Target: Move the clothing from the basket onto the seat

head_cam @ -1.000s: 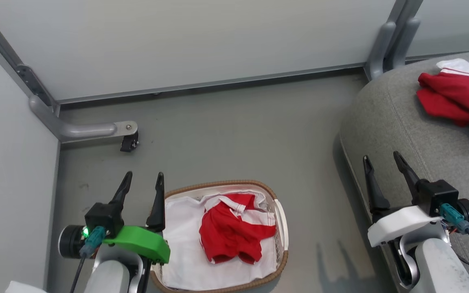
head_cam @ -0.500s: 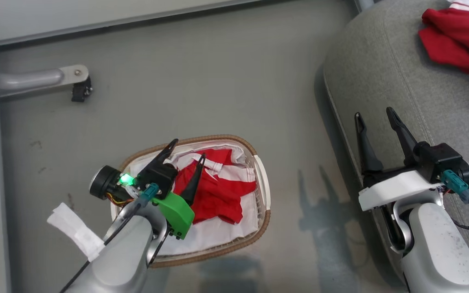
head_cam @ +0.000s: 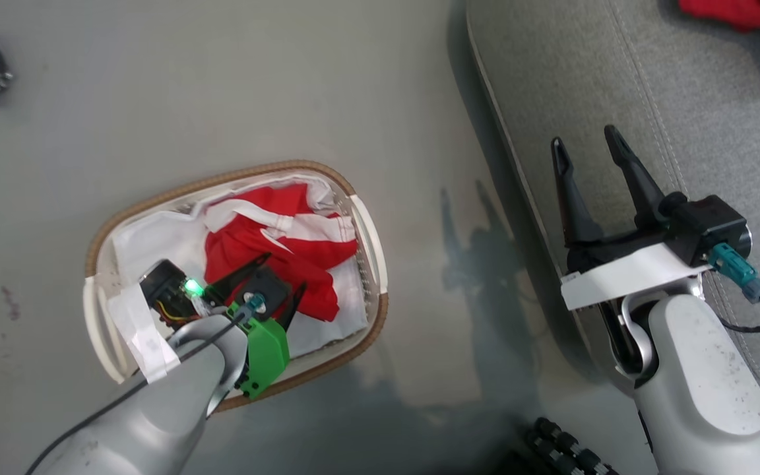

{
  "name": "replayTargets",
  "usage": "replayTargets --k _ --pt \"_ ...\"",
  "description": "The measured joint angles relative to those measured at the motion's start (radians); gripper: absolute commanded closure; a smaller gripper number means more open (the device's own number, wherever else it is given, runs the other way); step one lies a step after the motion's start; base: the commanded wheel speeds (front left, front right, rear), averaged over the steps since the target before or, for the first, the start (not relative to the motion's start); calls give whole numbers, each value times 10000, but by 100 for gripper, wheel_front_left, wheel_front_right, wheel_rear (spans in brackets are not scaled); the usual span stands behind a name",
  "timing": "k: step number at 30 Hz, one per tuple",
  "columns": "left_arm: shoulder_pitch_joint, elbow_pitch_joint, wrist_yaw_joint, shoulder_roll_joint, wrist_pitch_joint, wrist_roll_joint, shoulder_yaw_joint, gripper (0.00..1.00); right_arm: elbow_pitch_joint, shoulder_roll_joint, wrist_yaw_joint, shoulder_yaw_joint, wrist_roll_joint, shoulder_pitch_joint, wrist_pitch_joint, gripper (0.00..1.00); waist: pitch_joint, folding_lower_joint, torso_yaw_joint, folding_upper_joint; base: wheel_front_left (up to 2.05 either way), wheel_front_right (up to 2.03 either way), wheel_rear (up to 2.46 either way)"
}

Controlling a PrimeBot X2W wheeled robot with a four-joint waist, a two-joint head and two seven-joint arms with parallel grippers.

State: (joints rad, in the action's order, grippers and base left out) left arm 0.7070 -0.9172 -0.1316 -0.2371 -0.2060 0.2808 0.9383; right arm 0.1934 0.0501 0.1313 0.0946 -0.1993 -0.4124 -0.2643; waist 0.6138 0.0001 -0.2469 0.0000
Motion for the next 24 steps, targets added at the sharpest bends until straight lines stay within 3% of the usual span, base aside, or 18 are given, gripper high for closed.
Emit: replayTargets --k 15,17,18,19,20,24 --pt "1583 -1563 0 -558 422 1149 1179 2 -625 -6 2 462 -117 -712 0 0 1895 0 -898 0 0 0 0" --pt "1601 -1764 0 -591 464 1312 1244 57 -616 -8 2 502 -150 -712 0 0 2008 1 -978 0 0 0 0" --pt "1602 -1854 0 -596 474 1377 1250 67 -616 -8 2 516 -165 -713 0 0 2039 1 -1006 0 0 0 0" --pt "1603 -1950 0 -596 525 1446 1246 87 -614 -8 2 523 -192 -713 0 0 2066 0 -1031 0 0 0 0" --pt "1603 -2057 0 -604 546 1517 1252 100 -608 -8 2 533 -192 -713 0 0 2084 0 -1047 0 0 0 0" --pt "1596 -2322 0 -589 535 1682 1279 100 -575 -8 2 539 -203 -719 0 0 2071 0 -1036 0 0 0 0"
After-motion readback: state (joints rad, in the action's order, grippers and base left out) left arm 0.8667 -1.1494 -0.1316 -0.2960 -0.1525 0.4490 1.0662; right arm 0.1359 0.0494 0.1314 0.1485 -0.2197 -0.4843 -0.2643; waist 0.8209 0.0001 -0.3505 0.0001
